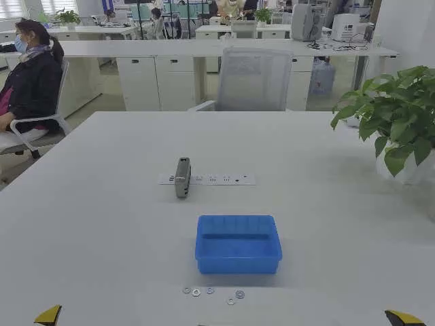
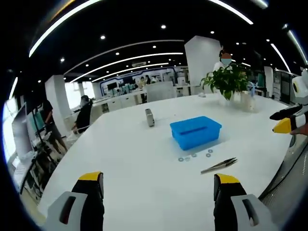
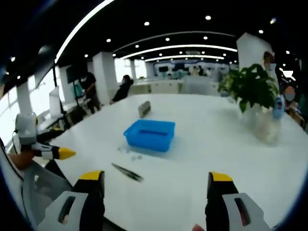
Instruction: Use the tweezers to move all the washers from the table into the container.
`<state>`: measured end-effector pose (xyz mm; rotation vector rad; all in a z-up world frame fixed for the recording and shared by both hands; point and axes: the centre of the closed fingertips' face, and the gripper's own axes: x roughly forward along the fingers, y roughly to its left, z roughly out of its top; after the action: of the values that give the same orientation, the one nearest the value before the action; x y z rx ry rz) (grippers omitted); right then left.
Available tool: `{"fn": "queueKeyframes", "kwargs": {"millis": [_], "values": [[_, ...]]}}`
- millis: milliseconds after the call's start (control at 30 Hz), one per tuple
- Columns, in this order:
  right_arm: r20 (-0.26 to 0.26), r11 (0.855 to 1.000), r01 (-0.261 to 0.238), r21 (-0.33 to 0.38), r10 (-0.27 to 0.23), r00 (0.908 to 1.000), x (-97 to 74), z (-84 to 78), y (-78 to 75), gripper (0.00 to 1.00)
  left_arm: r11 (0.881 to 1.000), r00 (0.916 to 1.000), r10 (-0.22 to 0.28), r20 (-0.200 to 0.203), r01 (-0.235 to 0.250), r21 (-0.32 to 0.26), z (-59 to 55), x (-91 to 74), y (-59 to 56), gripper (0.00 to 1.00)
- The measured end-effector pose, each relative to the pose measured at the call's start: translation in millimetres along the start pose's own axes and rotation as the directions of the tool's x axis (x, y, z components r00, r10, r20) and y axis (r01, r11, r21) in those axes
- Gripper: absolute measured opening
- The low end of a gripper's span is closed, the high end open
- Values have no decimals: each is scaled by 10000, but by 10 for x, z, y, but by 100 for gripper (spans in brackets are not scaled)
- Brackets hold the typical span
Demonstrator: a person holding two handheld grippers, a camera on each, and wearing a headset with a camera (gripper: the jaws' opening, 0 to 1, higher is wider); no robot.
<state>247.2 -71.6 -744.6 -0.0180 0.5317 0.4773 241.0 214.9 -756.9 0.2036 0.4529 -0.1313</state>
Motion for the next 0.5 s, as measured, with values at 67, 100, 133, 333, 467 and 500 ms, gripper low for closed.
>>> {"fn": "queueKeyframes", "kwargs": {"millis": [67,100,133,333,467,500], "values": [[-33,10000,10,-45,-11,10000,-2,0,13,83,10000,10000,-4,16,4,32,3,3,-2,96],[-37,10000,13,-53,-13,10000,-3,2,18,83,10000,10000,-7,1,7,40,0,5,-2,96],[-39,10000,28,-62,-29,10000,-4,4,19,83,10000,10000,-35,-29,35,23,-6,8,-6,96],[-85,10000,34,-88,-34,10000,5,-5,9,83,10000,10000,-71,-28,71,-63,-6,9,-4,96],[-26,9999,27,-102,-27,10000,-4,13,24,83,9998,9997,-187,-167,187,-33,-27,17,-24,96],[-17,10000,16,-94,-16,10000,-5,15,29,83,9998,9997,-172,-169,172,22,-26,17,-24,96]]}}
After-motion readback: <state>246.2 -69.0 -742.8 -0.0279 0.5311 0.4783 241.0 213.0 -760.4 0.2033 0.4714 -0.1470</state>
